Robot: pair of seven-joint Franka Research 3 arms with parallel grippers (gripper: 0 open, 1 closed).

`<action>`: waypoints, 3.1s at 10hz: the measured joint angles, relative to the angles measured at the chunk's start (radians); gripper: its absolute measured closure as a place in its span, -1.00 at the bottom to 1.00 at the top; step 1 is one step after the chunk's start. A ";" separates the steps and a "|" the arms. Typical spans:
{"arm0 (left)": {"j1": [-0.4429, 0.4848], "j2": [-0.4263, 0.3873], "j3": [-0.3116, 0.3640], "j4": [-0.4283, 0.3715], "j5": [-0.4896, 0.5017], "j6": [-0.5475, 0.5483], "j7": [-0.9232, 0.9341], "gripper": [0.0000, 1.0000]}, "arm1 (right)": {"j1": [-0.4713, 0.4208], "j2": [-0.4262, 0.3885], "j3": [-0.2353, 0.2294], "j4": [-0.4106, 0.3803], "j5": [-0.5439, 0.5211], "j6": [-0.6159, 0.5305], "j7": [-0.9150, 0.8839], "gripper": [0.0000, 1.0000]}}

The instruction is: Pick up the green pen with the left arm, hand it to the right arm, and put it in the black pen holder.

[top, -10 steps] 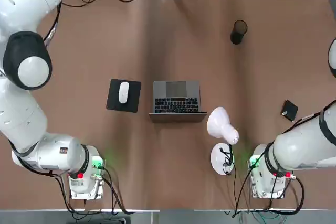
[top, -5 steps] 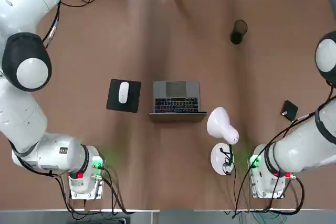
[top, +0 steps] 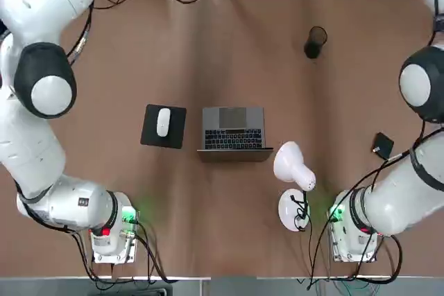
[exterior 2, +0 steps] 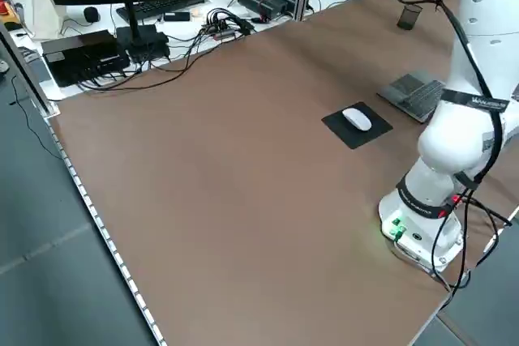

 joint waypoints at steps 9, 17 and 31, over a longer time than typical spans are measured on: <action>-0.321 0.050 0.272 0.098 0.000 0.015 -0.048 0.64 | 0.290 0.044 -0.001 0.048 -0.167 0.125 0.527 -0.96; -0.408 0.054 0.353 0.132 0.000 0.003 -0.051 0.64 | 0.293 0.060 -0.006 0.053 -0.183 0.132 0.531 -0.38; -0.412 0.062 0.365 0.135 -0.002 0.004 -0.052 0.64 | 0.293 0.064 -0.006 0.060 -0.184 0.147 0.526 0.65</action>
